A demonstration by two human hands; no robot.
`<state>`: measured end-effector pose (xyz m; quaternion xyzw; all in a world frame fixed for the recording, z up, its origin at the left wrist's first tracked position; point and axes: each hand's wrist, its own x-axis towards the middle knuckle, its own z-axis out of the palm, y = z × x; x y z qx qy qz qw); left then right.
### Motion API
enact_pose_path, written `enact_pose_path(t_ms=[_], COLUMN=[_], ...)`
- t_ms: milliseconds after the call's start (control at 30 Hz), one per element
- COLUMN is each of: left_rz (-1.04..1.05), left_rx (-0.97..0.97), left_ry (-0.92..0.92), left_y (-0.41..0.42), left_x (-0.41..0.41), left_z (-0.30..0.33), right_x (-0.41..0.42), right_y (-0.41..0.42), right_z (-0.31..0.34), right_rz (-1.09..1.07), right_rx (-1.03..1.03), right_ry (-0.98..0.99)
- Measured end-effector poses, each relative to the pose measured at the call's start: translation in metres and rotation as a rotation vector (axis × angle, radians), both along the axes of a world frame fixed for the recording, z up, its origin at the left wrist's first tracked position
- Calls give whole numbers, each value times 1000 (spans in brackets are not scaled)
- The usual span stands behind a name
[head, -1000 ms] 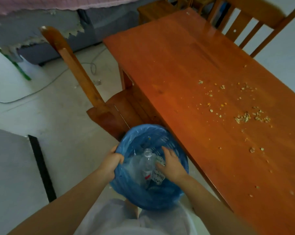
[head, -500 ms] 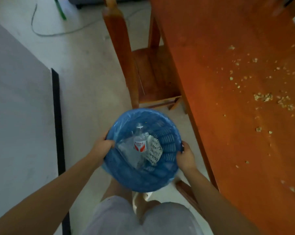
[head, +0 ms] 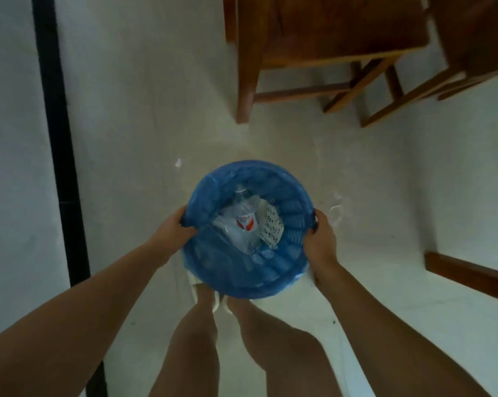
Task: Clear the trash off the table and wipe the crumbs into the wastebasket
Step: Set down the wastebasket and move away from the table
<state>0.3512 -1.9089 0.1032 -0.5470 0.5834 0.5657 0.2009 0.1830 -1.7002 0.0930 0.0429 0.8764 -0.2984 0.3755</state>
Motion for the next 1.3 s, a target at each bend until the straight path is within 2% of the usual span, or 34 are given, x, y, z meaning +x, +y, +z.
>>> enact_pose_path(t_ms=[133, 233, 367, 467, 600, 767, 900, 1000, 1133, 1300], left_rz=[111, 182, 251, 202, -2, -144, -238, -265, -276, -400], left_rx=[41, 35, 46, 77, -33, -116, -200, -213, -197, -157], left_ry=[-13, -2, 15, 42, 33, 92, 276, 430, 610, 725], left_y=[-1, 2, 6, 5, 5, -1, 2, 14, 38, 58], left_x=[19, 33, 44, 41, 29, 19, 18, 21, 29, 32], left_z=[-99, -145, -159, -137, -65, 78, 209, 295, 376, 416], right_x=[8, 19, 28, 28, 28, 37, 53, 71, 103, 154], right_y=[-14, -19, -21, -22, -27, -25, -19, -2, 33, 73], right_z=[-87, -130, -148, -130, -52, 101, 242, 320, 396, 432], right_rz=[79, 108, 132, 123, 189, 223, 164, 103, 33, -215], right_rx=[7, 13, 14, 56, 103, 18, -195, -290, -422, -492], right_ry=[48, 64, 36, -17, -77, -82, -86, -27, 114, 239])
